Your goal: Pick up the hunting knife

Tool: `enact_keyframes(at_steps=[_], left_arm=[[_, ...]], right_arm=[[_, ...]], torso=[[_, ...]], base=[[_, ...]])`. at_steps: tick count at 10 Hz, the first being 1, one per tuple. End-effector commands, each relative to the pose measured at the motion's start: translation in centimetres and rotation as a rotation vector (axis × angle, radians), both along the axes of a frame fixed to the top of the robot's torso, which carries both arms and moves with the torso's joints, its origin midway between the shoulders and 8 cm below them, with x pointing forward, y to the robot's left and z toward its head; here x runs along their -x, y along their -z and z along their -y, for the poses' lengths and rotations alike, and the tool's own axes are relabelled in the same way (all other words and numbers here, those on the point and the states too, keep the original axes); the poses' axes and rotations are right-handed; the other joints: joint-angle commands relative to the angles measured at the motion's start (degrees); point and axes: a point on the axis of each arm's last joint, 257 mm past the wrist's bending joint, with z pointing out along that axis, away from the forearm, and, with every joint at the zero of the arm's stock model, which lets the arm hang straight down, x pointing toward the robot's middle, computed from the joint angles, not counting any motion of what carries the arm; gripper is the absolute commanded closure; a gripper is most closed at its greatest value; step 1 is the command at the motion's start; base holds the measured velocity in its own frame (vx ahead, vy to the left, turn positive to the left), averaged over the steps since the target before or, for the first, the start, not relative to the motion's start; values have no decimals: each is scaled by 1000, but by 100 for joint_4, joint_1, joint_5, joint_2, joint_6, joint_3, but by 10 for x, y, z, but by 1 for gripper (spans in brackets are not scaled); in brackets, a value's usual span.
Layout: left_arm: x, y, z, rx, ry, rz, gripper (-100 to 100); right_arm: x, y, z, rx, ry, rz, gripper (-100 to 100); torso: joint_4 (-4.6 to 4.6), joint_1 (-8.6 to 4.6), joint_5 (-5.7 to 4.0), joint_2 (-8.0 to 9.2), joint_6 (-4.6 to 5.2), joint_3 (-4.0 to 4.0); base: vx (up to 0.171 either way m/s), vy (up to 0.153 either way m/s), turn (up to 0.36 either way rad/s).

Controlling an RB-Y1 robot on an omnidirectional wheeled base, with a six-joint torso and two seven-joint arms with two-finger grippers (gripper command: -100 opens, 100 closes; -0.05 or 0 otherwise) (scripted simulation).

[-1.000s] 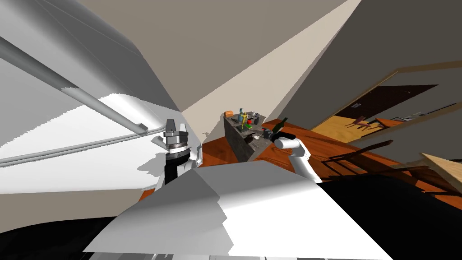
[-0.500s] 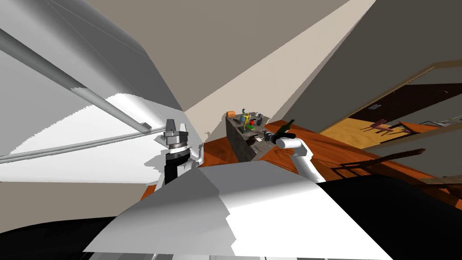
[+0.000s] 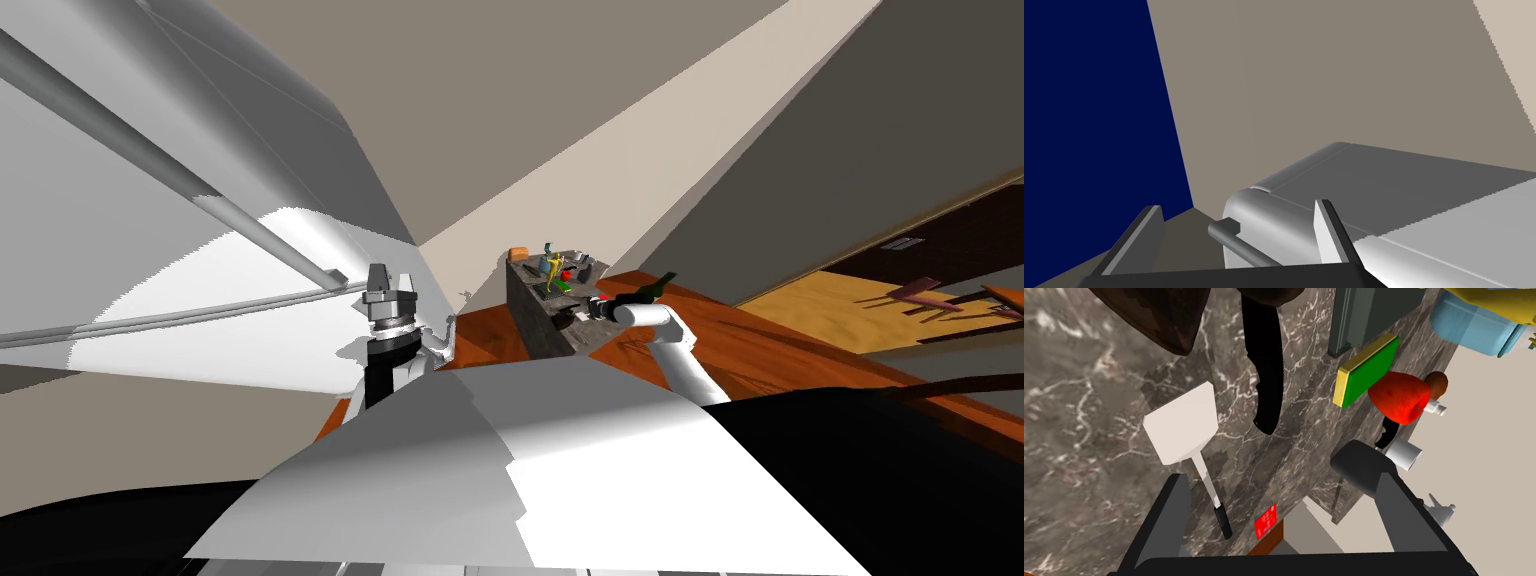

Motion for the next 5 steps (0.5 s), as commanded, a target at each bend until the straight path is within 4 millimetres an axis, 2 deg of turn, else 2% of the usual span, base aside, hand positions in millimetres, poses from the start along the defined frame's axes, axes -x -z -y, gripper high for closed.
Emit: enact_keyframes(at_steps=[1, 5], left_arm=[[0, 0, 0, 0, 0, 0, 0], [0, 0, 0, 0, 0, 0, 0]], right_arm=[[11, 10, 7, -3, 2, -67, -100], [43, 35, 19, -15, 9, -227, -100]], torso=[[0, 0, 0, 0, 0, 0], [-4, -2, -1, -16, -1, -9]], base=[[52, -17, 204], [80, -22, 130]])
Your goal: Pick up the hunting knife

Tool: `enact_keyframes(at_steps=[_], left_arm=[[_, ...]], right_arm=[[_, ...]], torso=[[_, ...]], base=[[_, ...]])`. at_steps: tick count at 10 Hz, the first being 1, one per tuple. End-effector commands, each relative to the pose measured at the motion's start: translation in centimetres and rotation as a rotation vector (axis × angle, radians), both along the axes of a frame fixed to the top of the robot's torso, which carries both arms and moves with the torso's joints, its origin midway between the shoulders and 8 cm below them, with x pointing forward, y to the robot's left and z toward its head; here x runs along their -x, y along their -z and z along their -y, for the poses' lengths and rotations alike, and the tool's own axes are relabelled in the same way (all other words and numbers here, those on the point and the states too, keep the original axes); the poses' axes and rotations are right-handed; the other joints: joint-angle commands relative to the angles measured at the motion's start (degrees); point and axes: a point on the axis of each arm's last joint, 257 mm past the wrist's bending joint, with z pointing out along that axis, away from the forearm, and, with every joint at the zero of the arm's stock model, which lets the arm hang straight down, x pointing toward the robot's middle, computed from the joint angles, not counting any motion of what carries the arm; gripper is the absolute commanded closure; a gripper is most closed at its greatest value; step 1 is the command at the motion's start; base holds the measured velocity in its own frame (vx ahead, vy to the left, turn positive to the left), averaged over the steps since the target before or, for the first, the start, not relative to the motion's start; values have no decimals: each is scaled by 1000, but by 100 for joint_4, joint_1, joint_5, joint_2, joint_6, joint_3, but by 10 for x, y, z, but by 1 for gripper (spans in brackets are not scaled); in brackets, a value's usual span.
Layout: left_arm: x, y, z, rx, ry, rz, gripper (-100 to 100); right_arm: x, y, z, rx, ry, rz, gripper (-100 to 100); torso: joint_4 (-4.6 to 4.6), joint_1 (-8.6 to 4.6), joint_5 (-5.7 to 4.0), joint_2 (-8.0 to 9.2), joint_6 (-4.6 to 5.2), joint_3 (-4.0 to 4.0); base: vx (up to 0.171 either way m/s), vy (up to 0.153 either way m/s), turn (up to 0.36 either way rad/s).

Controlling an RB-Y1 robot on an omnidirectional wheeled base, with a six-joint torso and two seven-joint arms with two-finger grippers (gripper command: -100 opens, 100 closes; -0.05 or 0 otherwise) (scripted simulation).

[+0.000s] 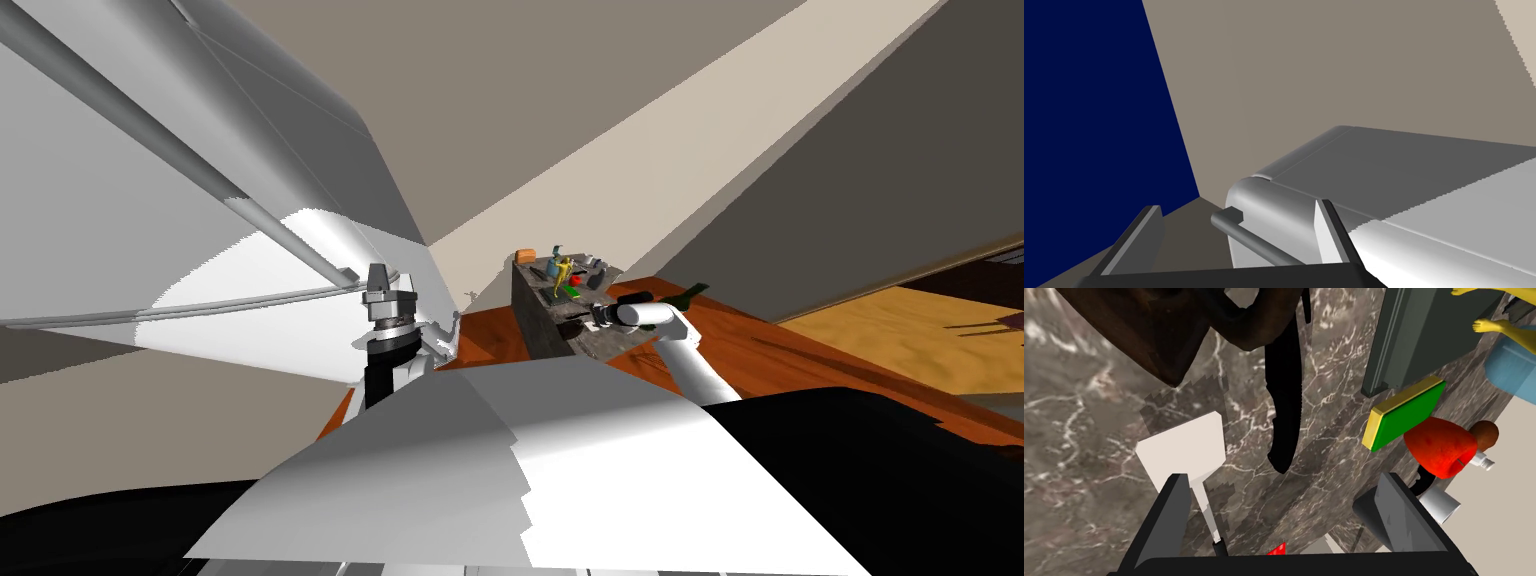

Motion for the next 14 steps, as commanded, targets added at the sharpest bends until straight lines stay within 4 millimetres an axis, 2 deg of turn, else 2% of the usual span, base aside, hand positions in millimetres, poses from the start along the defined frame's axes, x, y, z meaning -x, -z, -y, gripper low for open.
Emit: enact_keyframes(at_steps=[1, 7, 8, 9, 12, 14], left_arm=[[0, 0, 0, 0, 0, 0, 0], [0, 0, 0, 0, 0, 0, 0], [0, 0, 0, 0, 0, 0, 0], [0, 0, 0, 0, 0, 0, 0], [0, 0, 0, 0, 0, 0, 0], [0, 0, 0, 0, 0, 0, 0]], right_arm=[[13, 9, 3, -5, 3, -61, -100], [65, 36, 16, -30, 14, -284, -100], [78, 41, 19, -39, 16, -338, -100], [80, 42, 19, -39, 17, -346, -100], [118, 55, 24, -65, 25, -489, -100], [135, 59, 26, -78, 29, -551, -100]], torso=[[0, 0, 0, 0, 0, 0], [1, 7, 1, 5, 2, 3], [1, 5, 1, 6, 5, 3], [0, -1, 0, 1, 2, 0], [0, 4, 1, 0, 3, 0], [-2, 0, -1, -6, 6, -4]], base=[[77, -26, 87], [80, -22, 96], [92, -40, 99], [68, -34, 58], [92, -27, 92], [104, -35, 54]])
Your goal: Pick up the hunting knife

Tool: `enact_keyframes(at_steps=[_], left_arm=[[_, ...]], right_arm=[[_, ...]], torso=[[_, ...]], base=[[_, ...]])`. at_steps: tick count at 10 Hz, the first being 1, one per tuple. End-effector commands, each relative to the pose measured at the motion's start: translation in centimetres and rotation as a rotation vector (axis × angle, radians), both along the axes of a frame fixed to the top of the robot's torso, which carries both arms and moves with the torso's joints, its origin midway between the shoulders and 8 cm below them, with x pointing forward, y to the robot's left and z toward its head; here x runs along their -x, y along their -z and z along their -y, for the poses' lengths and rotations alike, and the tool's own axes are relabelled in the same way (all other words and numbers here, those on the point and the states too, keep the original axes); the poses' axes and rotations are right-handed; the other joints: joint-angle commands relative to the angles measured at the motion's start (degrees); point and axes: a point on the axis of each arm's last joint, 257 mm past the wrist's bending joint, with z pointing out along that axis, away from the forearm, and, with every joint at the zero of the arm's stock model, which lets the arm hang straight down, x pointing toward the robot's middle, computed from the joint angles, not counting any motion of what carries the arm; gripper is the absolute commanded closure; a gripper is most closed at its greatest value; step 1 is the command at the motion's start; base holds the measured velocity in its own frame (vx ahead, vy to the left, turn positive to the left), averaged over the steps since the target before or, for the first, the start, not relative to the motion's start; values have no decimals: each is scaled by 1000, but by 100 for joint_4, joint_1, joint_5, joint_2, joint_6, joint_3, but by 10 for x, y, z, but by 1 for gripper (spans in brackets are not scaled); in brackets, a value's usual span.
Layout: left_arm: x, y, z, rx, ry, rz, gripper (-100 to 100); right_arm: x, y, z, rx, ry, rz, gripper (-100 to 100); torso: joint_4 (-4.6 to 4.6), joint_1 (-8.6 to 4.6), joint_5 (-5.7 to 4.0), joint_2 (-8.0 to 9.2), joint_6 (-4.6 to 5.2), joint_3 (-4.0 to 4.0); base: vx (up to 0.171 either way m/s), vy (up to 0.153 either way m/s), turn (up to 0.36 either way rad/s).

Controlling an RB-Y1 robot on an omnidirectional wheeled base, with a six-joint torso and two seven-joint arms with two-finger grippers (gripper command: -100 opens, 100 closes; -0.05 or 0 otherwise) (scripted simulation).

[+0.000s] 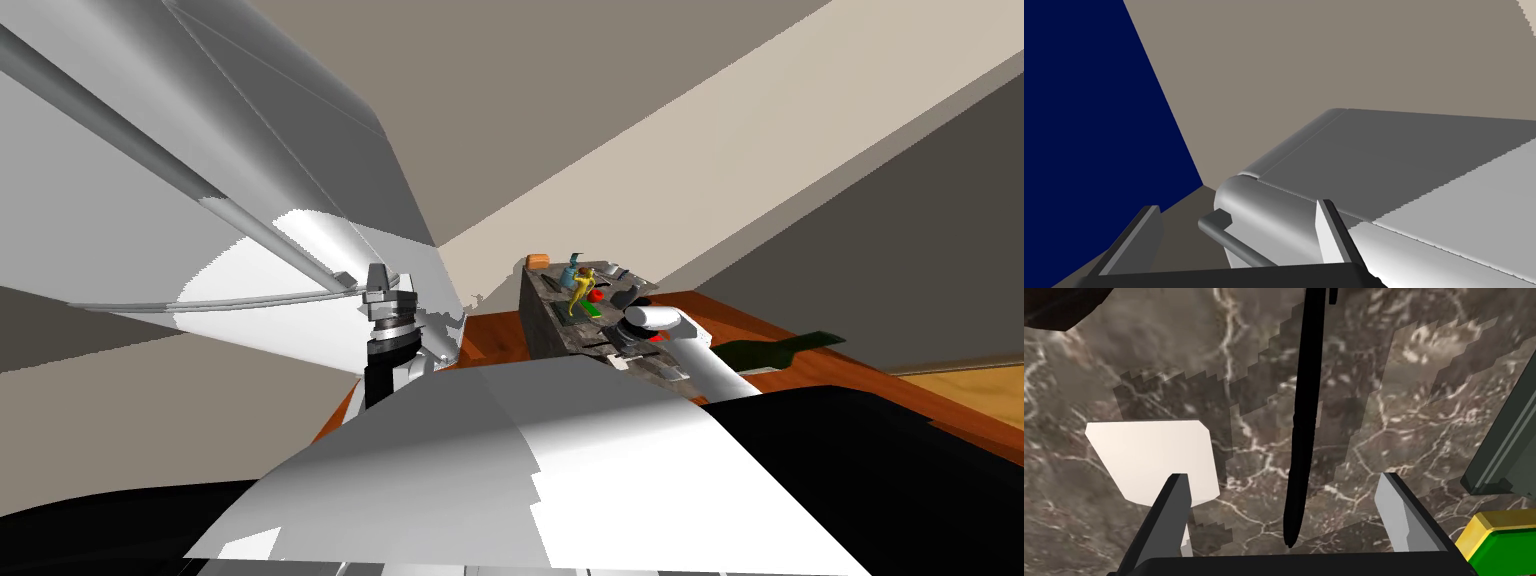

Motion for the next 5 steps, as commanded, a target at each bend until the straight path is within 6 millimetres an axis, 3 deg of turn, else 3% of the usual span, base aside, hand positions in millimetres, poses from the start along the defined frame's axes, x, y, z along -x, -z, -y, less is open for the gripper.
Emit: enact_keyframes(at_steps=[1, 2, 3, 5], left_arm=[[0, 0, 0, 0, 0, 0, 0], [0, 0, 0, 0, 0, 0, 0], [0, 0, 0, 0, 0, 0, 0], [0, 0, 0, 0, 0, 0, 0]], right_arm=[[0, 0, 0, 0, 0, 0, -100], [1, 0, 0, -1, 0, -5, 0], [0, 12, 1, -1, 9, 1, -100], [-2, 23, 2, -1, 17, 6, -100]], torso=[[0, 0, 0, 0, 0, 0], [3, 7, 2, 17, 1, 9], [7, 12, 3, 30, 1, 17], [12, 8, 2, 51, 1, 29]], base=[[40, -13, 10], [8, -3, 0], [-24, -8, 75], [-45, -17, 55]])
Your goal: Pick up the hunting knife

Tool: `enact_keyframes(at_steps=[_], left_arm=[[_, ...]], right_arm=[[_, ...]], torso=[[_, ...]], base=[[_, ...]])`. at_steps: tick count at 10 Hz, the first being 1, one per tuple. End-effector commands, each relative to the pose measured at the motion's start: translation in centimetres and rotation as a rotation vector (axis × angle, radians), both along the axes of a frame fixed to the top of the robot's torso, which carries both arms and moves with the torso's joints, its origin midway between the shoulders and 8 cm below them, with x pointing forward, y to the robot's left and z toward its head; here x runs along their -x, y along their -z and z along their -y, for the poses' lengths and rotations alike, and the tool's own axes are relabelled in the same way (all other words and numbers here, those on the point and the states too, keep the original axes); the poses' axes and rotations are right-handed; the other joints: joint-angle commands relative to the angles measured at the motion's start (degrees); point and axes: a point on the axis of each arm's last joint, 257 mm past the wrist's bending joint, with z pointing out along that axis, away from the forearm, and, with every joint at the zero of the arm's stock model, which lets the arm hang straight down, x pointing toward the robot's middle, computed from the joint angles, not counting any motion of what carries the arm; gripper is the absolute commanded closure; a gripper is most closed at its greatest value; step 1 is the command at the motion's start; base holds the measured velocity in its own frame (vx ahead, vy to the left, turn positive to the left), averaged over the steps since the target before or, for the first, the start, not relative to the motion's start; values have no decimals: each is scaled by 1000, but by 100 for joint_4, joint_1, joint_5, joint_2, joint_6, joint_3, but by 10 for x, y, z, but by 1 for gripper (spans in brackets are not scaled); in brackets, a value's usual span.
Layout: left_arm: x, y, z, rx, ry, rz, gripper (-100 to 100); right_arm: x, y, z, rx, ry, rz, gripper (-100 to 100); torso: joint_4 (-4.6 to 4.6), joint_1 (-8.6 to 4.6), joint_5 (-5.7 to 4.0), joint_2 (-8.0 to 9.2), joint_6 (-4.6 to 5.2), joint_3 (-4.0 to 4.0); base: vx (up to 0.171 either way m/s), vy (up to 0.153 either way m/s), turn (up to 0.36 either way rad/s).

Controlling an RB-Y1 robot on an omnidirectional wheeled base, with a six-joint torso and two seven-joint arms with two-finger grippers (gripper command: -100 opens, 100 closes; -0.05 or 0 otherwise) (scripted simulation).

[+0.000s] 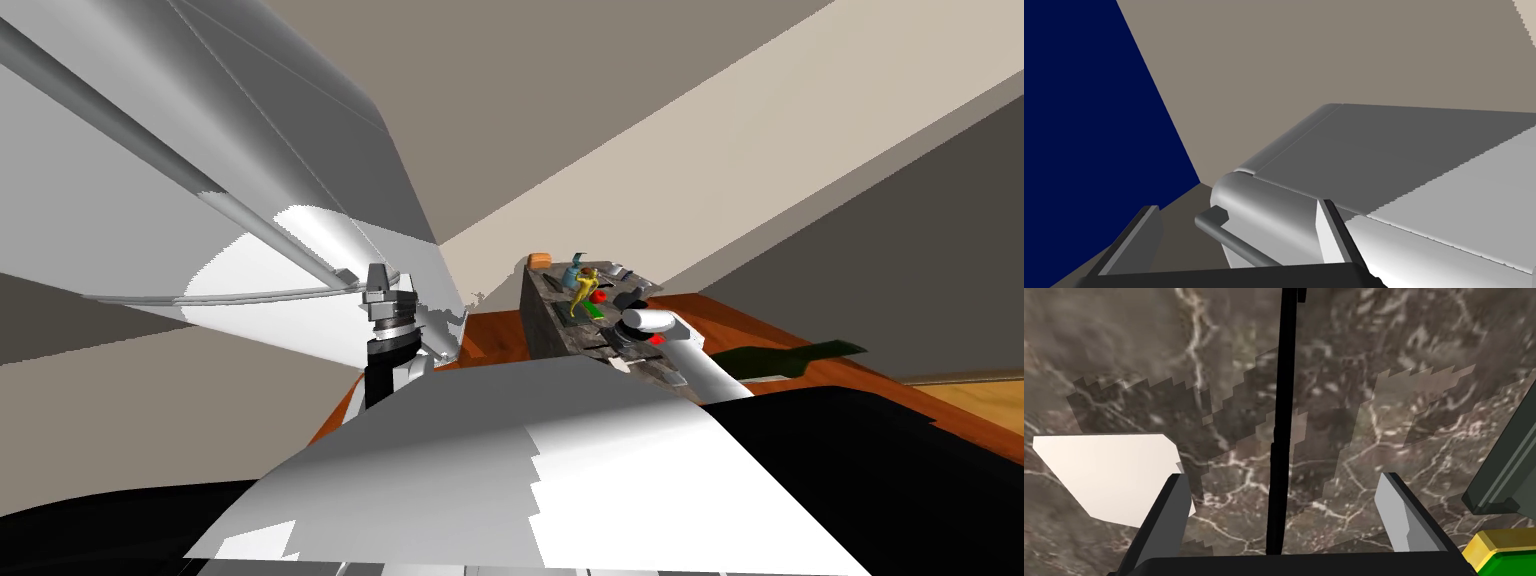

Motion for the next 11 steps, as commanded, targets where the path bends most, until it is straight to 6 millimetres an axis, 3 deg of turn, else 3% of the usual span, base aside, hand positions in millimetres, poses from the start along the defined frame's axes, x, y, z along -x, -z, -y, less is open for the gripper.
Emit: enact_keyframes(at_steps=[1, 2, 6, 7, 8, 10, 11], left_arm=[[0, 0, 0, 0, 0, 0, 0], [0, 0, 0, 0, 0, 0, 0], [0, 0, 0, 0, 0, 0, 0], [0, 0, 0, 0, 0, 0, 0], [0, 0, 0, 0, 0, 0, 0], [0, 0, 0, 0, 0, 0, 0], [0, 0, 0, 0, 0, 0, 0]], right_arm=[[0, 0, 0, 0, 0, 0, -100], [-1, 0, 0, 1, 0, 3, 100], [0, 1, 1, 1, 2, 1, 100], [0, 1, 1, 1, 2, 1, 0], [2, -8, -2, -2, -7, -5, 100], [2, -9, -1, -1, -9, -3, 100], [2, -9, -2, -1, -9, -5, 0]], torso=[[0, 0, 0, 0, 0, 0], [-3, -11, -6, -10, 2, -6], [-6, -18, -9, -26, -4, -15], [-6, -18, -9, -26, -5, -15], [-6, -18, -9, -27, -5, -16], [-8, -10, -7, -40, -2, -23], [-9, -14, -10, -37, -4, -22]], base=[[-22, -4, 14], [0, 0, 0], [0, 0, 0], [0, 0, 0], [34, 8, -81], [35, 13, -43], [0, 0, 0]])
